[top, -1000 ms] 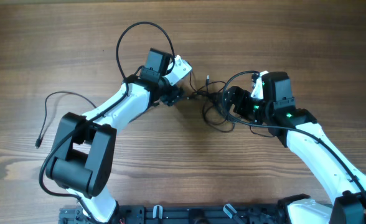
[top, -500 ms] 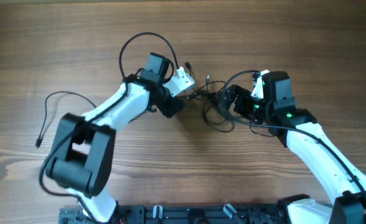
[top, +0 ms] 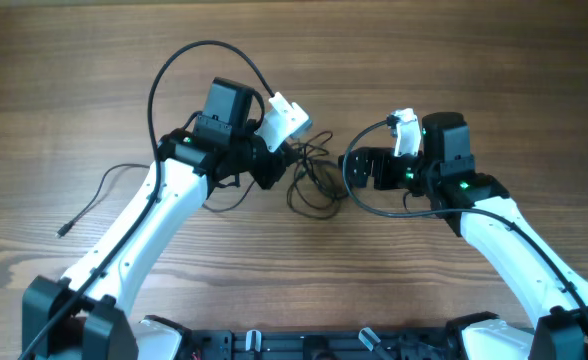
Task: Untangle cables
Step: 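Bring the left gripper back to the pile beside the right gripper, then pull both grippers apart, stretching cables across the table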
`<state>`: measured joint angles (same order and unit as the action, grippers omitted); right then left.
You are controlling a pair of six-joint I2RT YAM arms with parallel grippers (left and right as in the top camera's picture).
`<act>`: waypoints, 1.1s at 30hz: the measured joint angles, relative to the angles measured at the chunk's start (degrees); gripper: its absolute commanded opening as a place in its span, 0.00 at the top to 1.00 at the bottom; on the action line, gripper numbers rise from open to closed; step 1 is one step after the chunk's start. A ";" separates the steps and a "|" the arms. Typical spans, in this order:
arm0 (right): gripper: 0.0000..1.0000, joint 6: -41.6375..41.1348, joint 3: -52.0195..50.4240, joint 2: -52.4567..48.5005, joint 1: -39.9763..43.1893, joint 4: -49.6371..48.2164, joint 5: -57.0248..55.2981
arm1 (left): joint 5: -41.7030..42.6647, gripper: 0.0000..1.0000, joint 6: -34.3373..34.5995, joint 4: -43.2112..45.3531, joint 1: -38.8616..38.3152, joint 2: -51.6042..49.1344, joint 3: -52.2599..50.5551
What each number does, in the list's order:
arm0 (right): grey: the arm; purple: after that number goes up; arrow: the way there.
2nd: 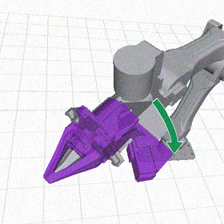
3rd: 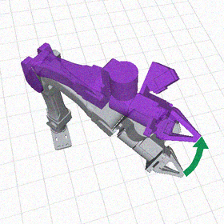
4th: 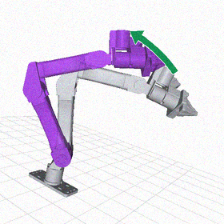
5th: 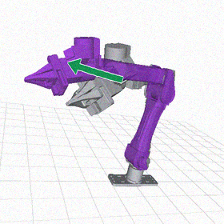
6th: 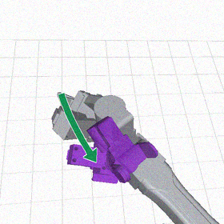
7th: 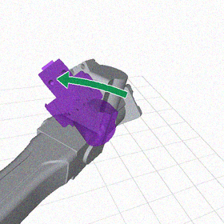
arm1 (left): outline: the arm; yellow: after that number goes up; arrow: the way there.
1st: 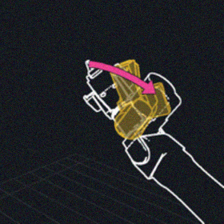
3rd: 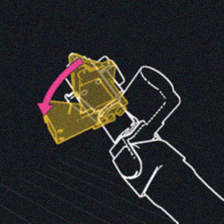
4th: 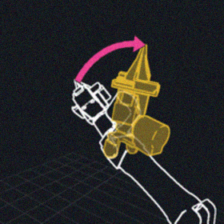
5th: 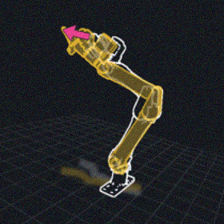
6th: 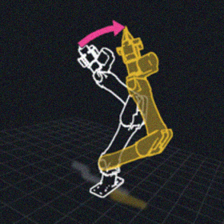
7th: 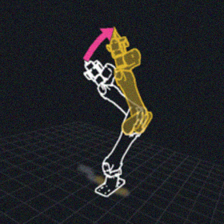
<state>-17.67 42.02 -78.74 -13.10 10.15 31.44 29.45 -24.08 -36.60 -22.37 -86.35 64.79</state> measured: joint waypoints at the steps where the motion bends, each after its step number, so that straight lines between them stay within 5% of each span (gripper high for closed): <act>1: 0.16 2.19 0.00 0.00 0.00 -1.25 1.53 | 1.11 0.96 0.02 -1.70 -0.02 0.46 -0.02; 9: 0.34 16.72 0.00 -1.14 0.00 -3.37 10.60 | 14.27 0.96 4.31 -4.52 -0.02 0.76 -0.02; 10: 0.42 17.86 0.00 -2.62 0.00 -3.37 11.56 | 15.02 0.96 5.18 -4.39 -0.02 0.76 -0.02; 13: 0.95 19.34 0.00 -7.04 0.00 -5.90 12.22 | 16.57 0.96 6.05 -4.28 -0.02 0.76 -0.02; 16: 0.96 14.14 -0.04 -12.13 -0.04 -10.75 9.62 | 20.31 0.96 6.51 -0.92 0.00 1.79 -0.11; 20: 0.96 -1.29 0.11 -13.31 4.61 -7.30 -8.17 | 22.34 0.96 6.67 1.66 2.56 11.78 -0.28; 25: 0.96 -6.84 0.11 -13.31 27.43 5.03 -13.94 | 16.81 0.96 6.91 2.99 26.67 31.80 -0.22; 30: 0.96 -7.67 0.11 -13.31 31.43 5.90 -11.54 | 12.66 0.96 16.72 5.05 44.28 31.54 -0.22; 31: 0.88 -8.39 0.11 -13.31 31.43 6.75 -11.56 | 9.16 0.96 22.69 5.84 47.54 28.96 -0.24; 33: 0.47 -9.18 0.11 -13.33 31.43 7.37 -10.03 | 7.34 0.96 29.90 7.06 48.94 26.56 -0.24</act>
<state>-26.85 42.13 -92.07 18.33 17.52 21.41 36.80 5.82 -29.54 26.57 -59.79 64.55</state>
